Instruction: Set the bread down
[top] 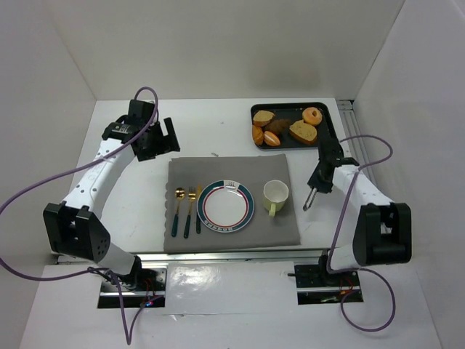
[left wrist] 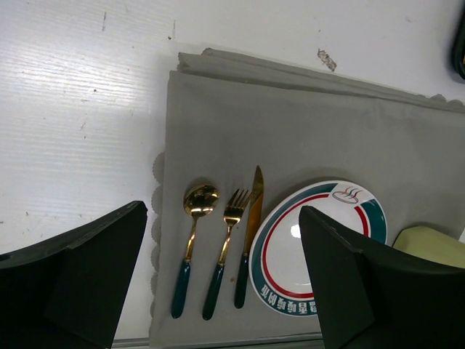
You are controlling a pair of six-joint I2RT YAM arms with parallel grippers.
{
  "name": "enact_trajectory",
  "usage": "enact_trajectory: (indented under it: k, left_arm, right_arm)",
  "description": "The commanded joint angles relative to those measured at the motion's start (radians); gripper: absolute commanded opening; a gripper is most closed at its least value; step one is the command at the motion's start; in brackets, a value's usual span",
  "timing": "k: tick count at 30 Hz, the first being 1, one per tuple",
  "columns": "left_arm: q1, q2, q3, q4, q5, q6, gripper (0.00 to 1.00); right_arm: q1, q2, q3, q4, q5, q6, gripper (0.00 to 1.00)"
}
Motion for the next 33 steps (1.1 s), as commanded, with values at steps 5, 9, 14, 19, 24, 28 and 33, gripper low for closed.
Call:
enact_trajectory:
  k: [5, 9, 14, 19, 24, 28, 33]
  left_arm:
    - [0.005, 0.027, 0.061, 0.004, 0.03, 0.007, 0.99]
    - [0.005, 0.027, 0.061, -0.016, 0.002, -0.004, 0.99]
    - [0.005, 0.009, 0.061, -0.016, -0.019, 0.005, 0.99]
    - [0.005, 0.008, 0.061, -0.027, -0.028, 0.005, 0.99]
    - [0.005, 0.008, 0.052, -0.027, -0.038, 0.015, 0.99]
    - [0.005, 0.018, 0.052, -0.027, -0.019, 0.015, 0.99]
    - [0.005, 0.027, 0.052, -0.027, -0.019, 0.015, 0.99]
  right_arm:
    - [0.035, -0.077, 0.314, -0.161, -0.034, -0.091, 0.35]
    - [0.057, 0.069, 0.533, -0.247, -0.184, -0.168, 0.35]
    - [0.057, 0.199, 0.728, -0.259, -0.404, -0.182, 0.38]
    - [0.037, 0.253, 0.738, -0.172, -0.486, -0.118, 0.51]
    - [0.015, 0.262, 0.738, -0.123, -0.534, -0.073, 0.59]
    - [0.006, 0.271, 0.728, -0.098, -0.523, -0.053, 0.59]
    - [-0.012, 0.291, 0.71, -0.045, -0.488, 0.004, 0.59]
